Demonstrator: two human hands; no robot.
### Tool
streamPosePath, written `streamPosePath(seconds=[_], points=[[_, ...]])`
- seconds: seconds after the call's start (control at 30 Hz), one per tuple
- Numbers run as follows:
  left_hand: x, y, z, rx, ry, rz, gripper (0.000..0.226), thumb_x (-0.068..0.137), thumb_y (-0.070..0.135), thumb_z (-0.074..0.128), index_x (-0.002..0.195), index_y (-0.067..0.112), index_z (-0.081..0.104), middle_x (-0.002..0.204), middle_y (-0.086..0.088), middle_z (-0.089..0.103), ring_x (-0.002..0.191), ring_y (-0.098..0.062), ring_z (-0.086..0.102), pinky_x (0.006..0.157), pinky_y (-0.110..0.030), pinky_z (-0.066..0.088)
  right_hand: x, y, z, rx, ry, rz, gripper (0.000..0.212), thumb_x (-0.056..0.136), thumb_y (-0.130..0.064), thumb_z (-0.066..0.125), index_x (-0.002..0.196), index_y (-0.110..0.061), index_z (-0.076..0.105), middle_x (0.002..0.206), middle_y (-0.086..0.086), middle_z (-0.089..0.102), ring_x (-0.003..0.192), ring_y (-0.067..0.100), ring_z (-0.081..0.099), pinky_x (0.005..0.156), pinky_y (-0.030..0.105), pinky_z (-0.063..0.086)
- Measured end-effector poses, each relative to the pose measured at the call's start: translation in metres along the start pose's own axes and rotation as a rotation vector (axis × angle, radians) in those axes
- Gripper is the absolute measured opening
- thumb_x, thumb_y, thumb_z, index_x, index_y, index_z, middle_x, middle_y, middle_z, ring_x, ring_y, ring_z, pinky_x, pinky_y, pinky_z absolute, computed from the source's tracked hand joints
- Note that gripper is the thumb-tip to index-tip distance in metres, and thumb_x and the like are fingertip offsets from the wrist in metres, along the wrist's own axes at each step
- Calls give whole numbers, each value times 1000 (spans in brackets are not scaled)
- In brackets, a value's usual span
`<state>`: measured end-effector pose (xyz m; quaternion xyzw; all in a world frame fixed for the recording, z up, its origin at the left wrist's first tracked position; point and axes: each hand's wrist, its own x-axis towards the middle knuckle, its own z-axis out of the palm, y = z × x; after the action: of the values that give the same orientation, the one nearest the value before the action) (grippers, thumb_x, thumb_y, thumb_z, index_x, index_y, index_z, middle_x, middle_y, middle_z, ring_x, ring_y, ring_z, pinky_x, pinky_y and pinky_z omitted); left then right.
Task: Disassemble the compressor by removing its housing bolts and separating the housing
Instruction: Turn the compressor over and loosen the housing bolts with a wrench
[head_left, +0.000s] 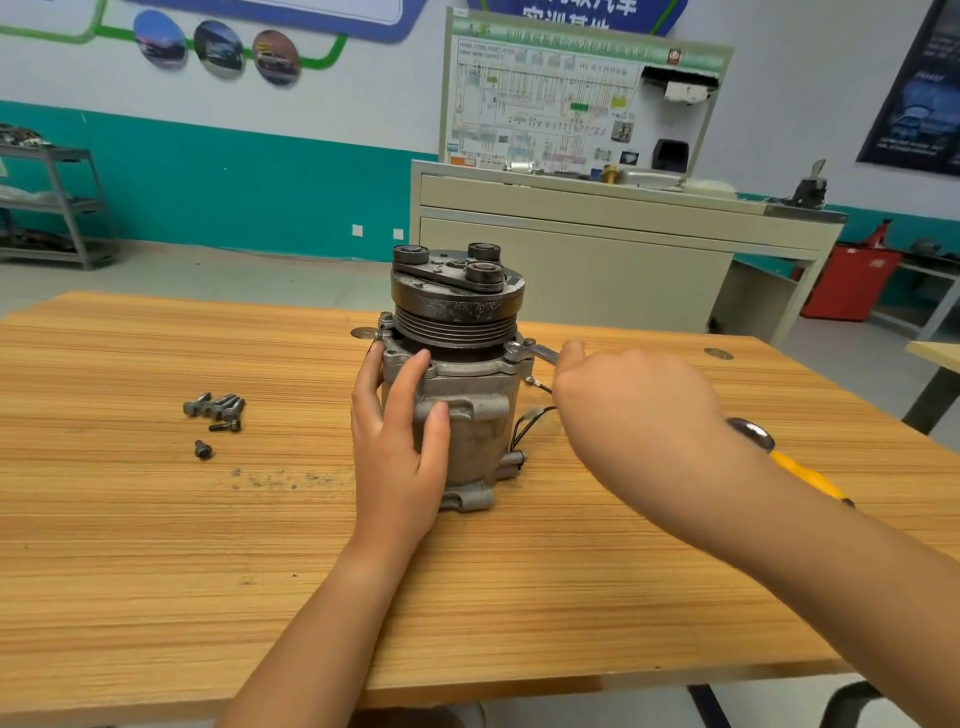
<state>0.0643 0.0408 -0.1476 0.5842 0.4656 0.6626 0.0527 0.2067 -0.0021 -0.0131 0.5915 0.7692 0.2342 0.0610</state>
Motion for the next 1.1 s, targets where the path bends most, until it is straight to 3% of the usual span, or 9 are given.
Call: streamPosePath(seconds=[0.1, 0.17, 0.23, 0.3, 0.43, 0.67, 0.87, 1.0, 1.1], points=[[0, -1, 1, 11, 5, 4, 43, 90, 27, 45, 127, 48, 35, 142, 25, 12, 137, -4, 15, 107, -28, 21, 2, -16, -3, -14, -85, -21, 57, 92, 4, 29, 139, 14, -1, 122, 24, 48, 93, 33, 53, 39, 30, 25], [0, -1, 1, 12, 2, 1, 43, 91, 27, 45, 127, 48, 34, 143, 22, 13, 138, -5, 15, 108, -30, 22, 3, -15, -5, -101, -59, -87, 56, 91, 7, 29, 138, 17, 0, 123, 27, 45, 81, 30, 52, 39, 31, 28], [0, -1, 1, 4, 0, -4, 43, 91, 28, 45, 126, 50, 34, 144, 17, 14, 139, -7, 16, 109, -32, 23, 4, -5, -5, -227, -6, -161, 57, 91, 7, 33, 138, 16, 3, 97, 21, 53, 55, 22, 41, 36, 30, 28], [0, 0, 1, 0, -1, -4, 44, 90, 29, 44, 124, 53, 32, 144, 15, 13, 139, -7, 16, 109, -32, 23, 8, 11, -1, -274, 52, -189, 57, 92, 2, 33, 141, 10, 5, 65, 9, 37, 46, 19, 29, 35, 29, 23], [0, 1, 1, -4, -5, -8, 43, 90, 28, 44, 124, 53, 32, 144, 16, 13, 139, -7, 16, 109, -30, 23, 27, 47, 16, -285, 117, -296, 46, 91, -4, 38, 133, -9, 19, 64, 1, 31, 47, 15, 32, 38, 25, 26], [-1, 2, 0, 1, -9, -2, 44, 90, 28, 44, 122, 56, 33, 143, 21, 12, 137, -2, 15, 109, -29, 24, 89, 65, 60, -44, 440, -390, 36, 80, 13, 51, 114, -1, 50, 94, 18, 64, 80, 33, 61, 72, 41, 52], [0, -1, -1, 13, -10, 5, 43, 90, 31, 45, 124, 55, 33, 139, 31, 9, 137, -2, 16, 112, -40, 29, 116, 35, 72, 288, 785, -441, 21, 71, 20, 59, 86, 7, 66, 80, 19, 68, 70, 31, 65, 64, 37, 53], [-1, 0, -2, 11, -7, 8, 39, 87, 43, 39, 124, 55, 33, 139, 32, 9, 137, -2, 17, 113, -40, 27, 95, 43, 60, 647, 905, -184, 28, 89, 2, 52, 117, 5, 58, 86, 19, 66, 74, 28, 61, 62, 34, 47], [-1, 1, -1, 12, 4, -2, 39, 87, 43, 38, 125, 51, 35, 140, 29, 10, 137, -6, 18, 112, -42, 28, 57, 54, 45, 794, 860, -71, 44, 95, -13, 41, 138, -4, 37, 67, 5, 52, 58, 18, 44, 54, 29, 30]])
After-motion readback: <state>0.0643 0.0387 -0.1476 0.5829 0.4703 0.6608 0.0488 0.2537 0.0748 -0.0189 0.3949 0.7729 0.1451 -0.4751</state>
